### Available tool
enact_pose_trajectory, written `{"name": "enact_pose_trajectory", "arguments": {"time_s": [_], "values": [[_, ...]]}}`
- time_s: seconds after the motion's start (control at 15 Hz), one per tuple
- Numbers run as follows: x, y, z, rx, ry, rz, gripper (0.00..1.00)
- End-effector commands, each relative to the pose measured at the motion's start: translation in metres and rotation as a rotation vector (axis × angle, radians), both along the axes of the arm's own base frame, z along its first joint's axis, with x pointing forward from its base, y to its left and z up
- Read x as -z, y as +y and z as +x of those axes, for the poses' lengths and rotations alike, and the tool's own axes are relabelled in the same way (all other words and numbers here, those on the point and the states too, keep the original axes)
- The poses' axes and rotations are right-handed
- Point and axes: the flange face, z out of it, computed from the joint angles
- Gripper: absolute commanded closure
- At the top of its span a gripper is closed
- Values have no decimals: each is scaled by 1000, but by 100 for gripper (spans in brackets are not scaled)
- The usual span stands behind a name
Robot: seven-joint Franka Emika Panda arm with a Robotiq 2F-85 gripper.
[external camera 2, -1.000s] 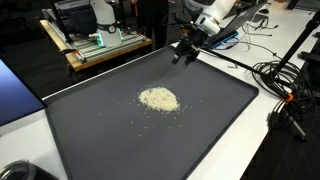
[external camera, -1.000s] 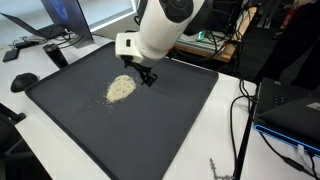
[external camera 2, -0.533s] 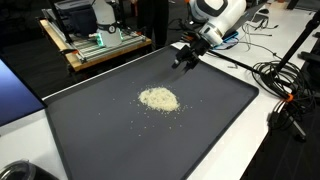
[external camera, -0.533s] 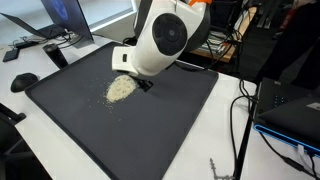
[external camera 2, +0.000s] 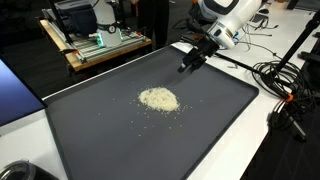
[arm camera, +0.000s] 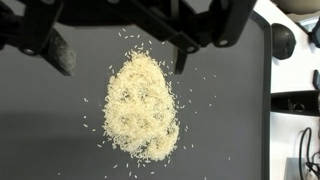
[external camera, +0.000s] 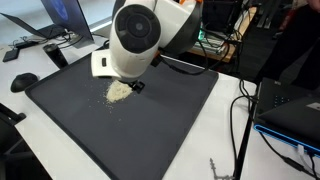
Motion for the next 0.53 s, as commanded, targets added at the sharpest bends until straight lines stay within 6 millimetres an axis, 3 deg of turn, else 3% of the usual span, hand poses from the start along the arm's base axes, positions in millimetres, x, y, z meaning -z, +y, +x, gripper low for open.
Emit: {"name": "enact_pose_trajectory", "arguments": {"time_s": [0.0, 0.47], "values": [[-11, -15, 21, -22, 74, 108, 0], [-20, -58, 44, -85, 177, 301, 0]]}}
